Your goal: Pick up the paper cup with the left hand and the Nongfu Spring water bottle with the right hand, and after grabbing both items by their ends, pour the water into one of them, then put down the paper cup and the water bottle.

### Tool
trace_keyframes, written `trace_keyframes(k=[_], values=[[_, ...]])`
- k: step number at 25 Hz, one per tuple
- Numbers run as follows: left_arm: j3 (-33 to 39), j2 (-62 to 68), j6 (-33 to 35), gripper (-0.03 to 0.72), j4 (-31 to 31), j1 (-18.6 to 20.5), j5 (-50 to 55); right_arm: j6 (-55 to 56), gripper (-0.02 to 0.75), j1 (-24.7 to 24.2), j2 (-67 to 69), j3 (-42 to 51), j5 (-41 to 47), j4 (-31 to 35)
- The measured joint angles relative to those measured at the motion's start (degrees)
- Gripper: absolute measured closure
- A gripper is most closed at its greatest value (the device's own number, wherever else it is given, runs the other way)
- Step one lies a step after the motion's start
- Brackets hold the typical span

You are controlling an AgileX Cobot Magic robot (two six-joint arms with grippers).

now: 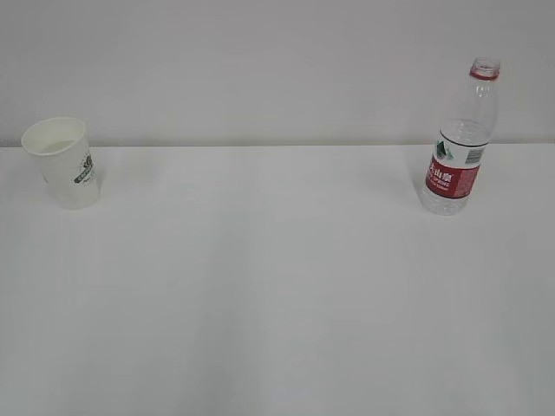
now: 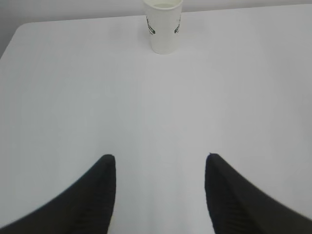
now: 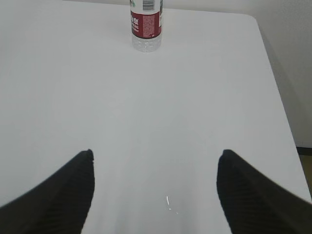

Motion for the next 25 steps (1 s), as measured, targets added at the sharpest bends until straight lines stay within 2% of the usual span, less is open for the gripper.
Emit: trace_keyframes(k=[25], values=[[0.0, 0.0, 0.0, 0.309, 0.5, 0.0, 0.0, 0.0, 0.150, 0.0, 0.0, 0.0, 0.0, -0.3]])
